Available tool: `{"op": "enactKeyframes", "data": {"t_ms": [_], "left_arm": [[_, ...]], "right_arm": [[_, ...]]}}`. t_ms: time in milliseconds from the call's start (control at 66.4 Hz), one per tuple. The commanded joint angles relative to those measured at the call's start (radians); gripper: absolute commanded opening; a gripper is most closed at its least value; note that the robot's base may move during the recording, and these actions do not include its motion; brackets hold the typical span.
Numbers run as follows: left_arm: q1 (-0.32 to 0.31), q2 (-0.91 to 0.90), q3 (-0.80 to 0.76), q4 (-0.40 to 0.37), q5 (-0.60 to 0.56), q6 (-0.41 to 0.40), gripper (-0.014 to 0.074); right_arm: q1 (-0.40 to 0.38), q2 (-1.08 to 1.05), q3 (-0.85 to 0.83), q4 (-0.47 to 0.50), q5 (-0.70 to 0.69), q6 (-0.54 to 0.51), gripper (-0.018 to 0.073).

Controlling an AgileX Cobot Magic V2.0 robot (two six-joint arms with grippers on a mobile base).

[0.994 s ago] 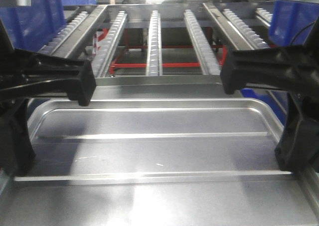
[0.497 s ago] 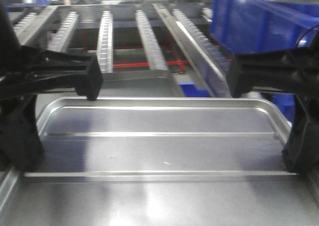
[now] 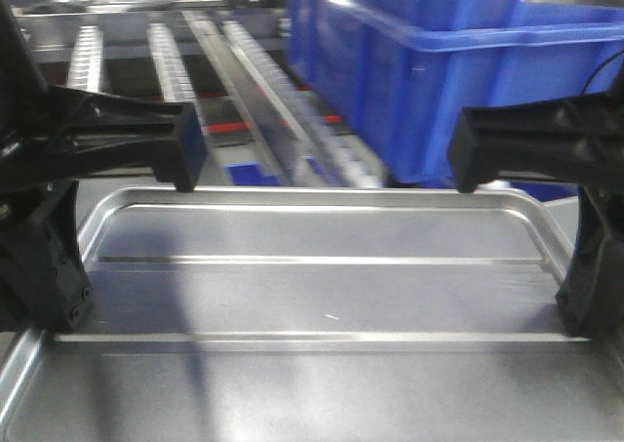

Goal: Grab silver tray and place in blue box
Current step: 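Hold the tray in both grippers while the base drives away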

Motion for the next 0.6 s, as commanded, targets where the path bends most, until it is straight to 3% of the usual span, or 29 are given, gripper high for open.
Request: {"op": "enactKeyframes", "data": {"t_ms": [0,588], "left_arm": [[-0.007,-0.028,-0.025,0.021,-0.019,0.002,-0.0015],[-0.007,-0.028,-0.025,0.021,-0.019,0.002,-0.0015]], "right_arm": [[-0.002,-0.026,-0.025,-0.04,-0.019,0.0,0.0059],[-0.002,-0.026,-0.025,-0.04,-0.019,0.0,0.0059]]}}
